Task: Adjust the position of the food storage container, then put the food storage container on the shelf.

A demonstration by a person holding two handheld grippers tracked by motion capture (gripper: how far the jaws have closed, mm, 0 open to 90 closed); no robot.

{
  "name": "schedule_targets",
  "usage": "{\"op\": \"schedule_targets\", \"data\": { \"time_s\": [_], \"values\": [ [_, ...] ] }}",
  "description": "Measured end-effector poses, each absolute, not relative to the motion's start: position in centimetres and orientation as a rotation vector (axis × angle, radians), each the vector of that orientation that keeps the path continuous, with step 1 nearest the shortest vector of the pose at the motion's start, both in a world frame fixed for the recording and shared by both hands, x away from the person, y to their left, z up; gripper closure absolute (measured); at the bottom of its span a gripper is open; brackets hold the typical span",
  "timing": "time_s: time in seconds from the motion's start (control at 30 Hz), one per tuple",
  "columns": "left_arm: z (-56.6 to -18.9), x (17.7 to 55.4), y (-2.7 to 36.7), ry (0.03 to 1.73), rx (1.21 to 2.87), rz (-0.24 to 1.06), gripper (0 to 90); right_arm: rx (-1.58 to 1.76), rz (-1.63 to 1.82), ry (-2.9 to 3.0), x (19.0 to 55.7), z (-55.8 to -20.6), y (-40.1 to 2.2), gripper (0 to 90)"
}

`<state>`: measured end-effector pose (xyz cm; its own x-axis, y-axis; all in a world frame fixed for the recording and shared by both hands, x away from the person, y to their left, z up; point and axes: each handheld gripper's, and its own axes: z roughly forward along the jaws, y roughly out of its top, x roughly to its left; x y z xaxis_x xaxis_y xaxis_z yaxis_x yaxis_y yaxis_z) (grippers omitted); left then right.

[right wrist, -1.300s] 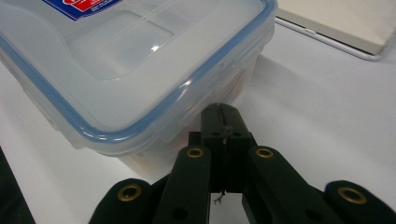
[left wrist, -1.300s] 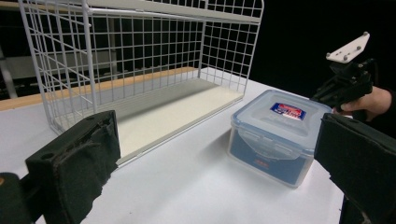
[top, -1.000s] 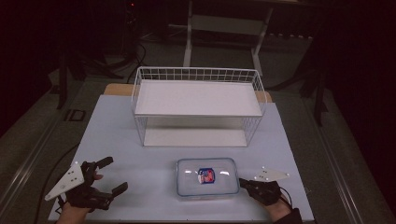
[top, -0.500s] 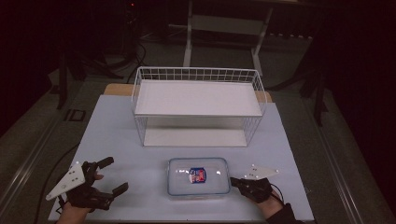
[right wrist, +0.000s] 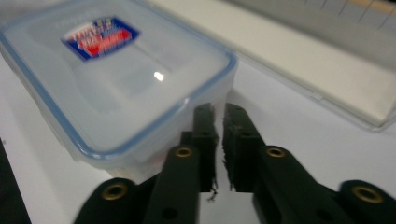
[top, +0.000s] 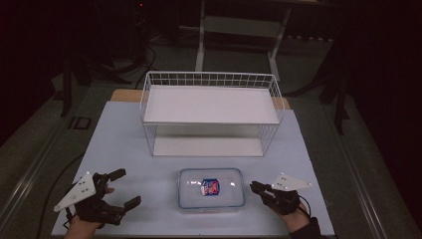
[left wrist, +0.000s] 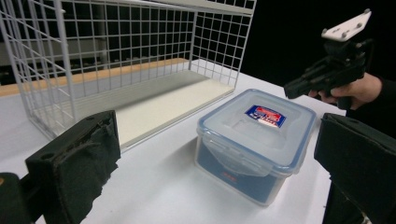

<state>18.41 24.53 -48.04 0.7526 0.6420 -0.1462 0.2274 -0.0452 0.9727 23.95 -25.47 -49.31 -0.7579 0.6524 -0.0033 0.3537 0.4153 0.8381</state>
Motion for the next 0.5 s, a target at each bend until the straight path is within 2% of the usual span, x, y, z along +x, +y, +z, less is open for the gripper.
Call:
{"op": "schedule_targets", "data": {
  "time_s": [0.03, 0.1, 0.13, 0.17, 0.2, 0.23, 0.37, 0.5],
  "values": [
    [-47.9, 18.4, 24.3, 0.723, 1.629, 0.384, 0.0, 0.875, 1.288, 2.32, 23.8, -48.8, -25.5, 65.1],
    [-47.8, 18.6, 23.2, 0.734, 1.677, 0.386, 0.0, 0.88, 1.313, 2.279, 23.5, -48.2, -25.3, 54.5],
    [-47.8, 18.6, 23.2, 0.734, 1.677, 0.386, 0.0, 0.88, 1.313, 2.279, 23.5, -48.2, -25.3, 54.5],
    [-48.1, 18.9, 22.5, 0.764, 1.739, 0.381, 0.0, 0.883, 1.386, 2.272, 23.4, -47.6, -25.2, 37.2],
    [-48.1, 18.9, 22.5, 0.764, 1.739, 0.381, 0.0, 0.883, 1.386, 2.272, 23.4, -47.6, -25.2, 37.2],
    [-48.2, 19.0, 22.3, 0.776, 1.754, 0.374, 0.0, 0.881, 1.421, 2.273, 23.3, -47.2, -24.9, 24.7],
    [-48.1, 19.5, 21.3, 0.819, 1.796, 0.322, 0.0, 0.837, 1.474, 2.26, 22.9, -46.3, -24.4, 13.7],
    [-47.1, 19.8, 19.9, 0.826, 1.776, 0.217, 0.0, 0.819, 1.484, 2.208, 22.5, -45.6, -24.1, 14.6]
  ]
}}
